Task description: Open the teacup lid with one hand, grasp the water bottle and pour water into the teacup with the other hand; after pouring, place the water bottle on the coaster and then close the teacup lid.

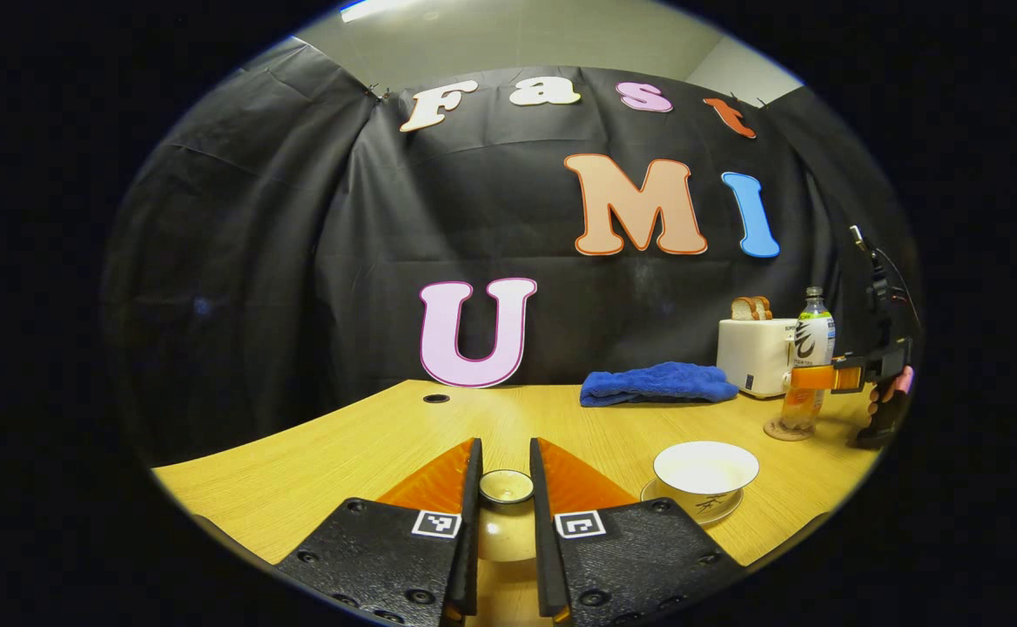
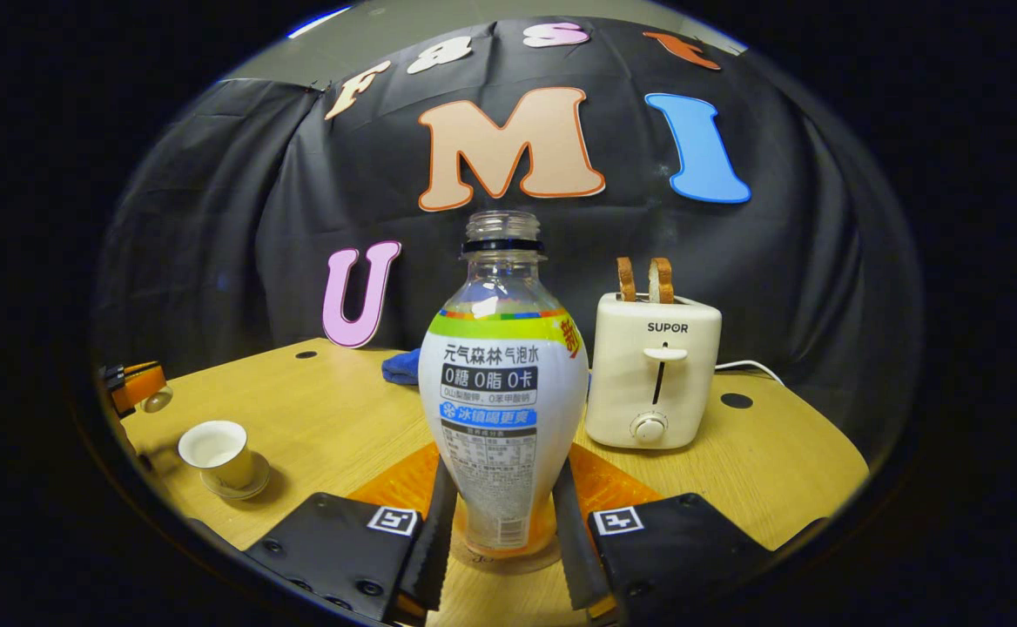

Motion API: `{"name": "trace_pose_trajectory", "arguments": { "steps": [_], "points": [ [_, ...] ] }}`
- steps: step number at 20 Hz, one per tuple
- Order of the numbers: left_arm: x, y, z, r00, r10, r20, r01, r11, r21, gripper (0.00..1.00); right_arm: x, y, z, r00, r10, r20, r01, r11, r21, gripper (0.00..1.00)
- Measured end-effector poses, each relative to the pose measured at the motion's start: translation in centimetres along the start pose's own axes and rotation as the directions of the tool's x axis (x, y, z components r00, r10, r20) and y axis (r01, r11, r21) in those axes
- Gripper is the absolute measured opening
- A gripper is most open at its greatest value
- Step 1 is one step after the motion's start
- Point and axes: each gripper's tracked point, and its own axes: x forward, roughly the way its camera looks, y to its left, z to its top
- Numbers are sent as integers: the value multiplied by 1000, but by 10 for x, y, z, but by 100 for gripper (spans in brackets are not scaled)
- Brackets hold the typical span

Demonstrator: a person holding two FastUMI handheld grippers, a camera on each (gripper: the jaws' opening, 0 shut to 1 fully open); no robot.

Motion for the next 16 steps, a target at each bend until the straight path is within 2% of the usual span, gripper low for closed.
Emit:
{"name": "trace_pose_trajectory", "arguments": {
  "steps": [2, 8, 12, 13, 14, 15, 16],
  "points": [
    [1, 0, 1, 1000, 0, 0, 0, 1000, 0, 25, -1, 2, -3, 1000, 5, -9, -5, 1000, -8, 59],
    [0, 0, 0, 1000, 0, 0, 0, 1000, 0, 25, -2, 6, -6, 1000, 10, 5, -10, 1000, -26, 62],
    [1, 0, 0, 1000, 0, -1, 0, 1000, 0, 25, -5, 5, -6, 1000, 12, 12, -12, 1000, -10, 72],
    [0, 0, 0, 1000, 0, -1, 0, 1000, 0, 25, -6, 5, -7, 1000, 18, 7, -18, 1000, -9, 70],
    [0, 0, 1, 1000, 0, -1, 0, 1000, 0, 24, -8, 6, -11, 1000, 21, -1, -21, 1000, -12, 76],
    [0, 0, 0, 1000, 1, -1, -1, 1000, 0, 25, -10, 4, -11, 1000, 18, -10, -18, 1000, -15, 77],
    [0, 0, 1, 1000, 0, 0, 0, 1000, 0, 25, -8, 4, -12, 1000, 18, -3, -18, 1000, -6, 84]
  ]
}}
